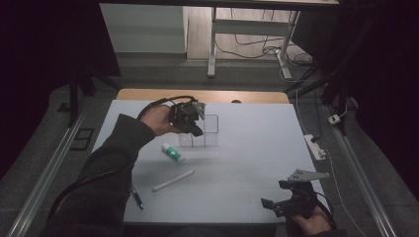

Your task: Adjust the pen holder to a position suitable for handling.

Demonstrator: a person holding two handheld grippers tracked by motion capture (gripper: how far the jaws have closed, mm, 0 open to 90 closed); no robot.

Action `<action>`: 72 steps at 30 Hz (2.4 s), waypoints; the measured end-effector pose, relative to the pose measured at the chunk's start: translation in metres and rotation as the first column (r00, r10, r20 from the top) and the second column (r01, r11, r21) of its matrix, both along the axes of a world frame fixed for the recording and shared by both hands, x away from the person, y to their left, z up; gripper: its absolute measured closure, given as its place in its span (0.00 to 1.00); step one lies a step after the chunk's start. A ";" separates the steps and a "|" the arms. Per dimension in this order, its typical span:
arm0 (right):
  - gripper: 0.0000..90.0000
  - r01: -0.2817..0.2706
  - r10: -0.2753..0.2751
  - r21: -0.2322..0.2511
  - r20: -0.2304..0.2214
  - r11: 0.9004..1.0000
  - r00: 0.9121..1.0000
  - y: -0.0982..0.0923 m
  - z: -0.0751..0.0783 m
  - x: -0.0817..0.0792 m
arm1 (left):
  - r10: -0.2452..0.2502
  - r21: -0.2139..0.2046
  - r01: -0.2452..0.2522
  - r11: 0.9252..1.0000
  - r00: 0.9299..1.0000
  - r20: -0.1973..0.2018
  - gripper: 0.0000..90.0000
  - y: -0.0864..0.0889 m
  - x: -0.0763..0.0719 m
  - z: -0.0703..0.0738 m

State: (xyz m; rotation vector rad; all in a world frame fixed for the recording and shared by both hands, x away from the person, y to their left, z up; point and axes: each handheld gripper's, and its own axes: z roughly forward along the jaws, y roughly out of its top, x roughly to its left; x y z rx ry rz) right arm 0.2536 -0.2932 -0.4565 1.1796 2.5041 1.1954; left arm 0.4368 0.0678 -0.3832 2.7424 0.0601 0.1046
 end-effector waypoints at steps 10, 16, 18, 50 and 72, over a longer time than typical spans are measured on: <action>0.00 0.000 0.000 -0.001 0.000 1.000 1.000 0.000 0.000 0.000 | -0.026 -0.001 0.026 1.000 1.000 -0.014 0.98 -0.014 -0.004 -0.023; 0.00 -0.001 0.001 0.000 0.000 1.000 1.000 0.000 0.000 0.000 | -0.026 0.020 0.026 0.999 1.000 -0.013 0.98 -0.018 -0.003 -0.033; 0.00 -0.002 0.002 0.001 0.000 1.000 1.000 0.000 0.000 0.000 | -0.027 0.018 0.027 0.999 1.000 -0.015 0.98 -0.019 -0.003 -0.036; 0.00 -0.004 0.004 -0.007 0.000 1.000 1.000 0.001 0.000 0.000 | 0.063 -0.217 -0.059 0.974 0.998 0.012 0.56 0.004 -0.012 -0.032; 0.00 -0.007 0.007 -0.012 -0.001 1.000 1.000 0.002 0.000 0.000 | 0.287 -0.345 -0.274 0.898 0.958 -0.014 0.03 0.057 -0.047 -0.019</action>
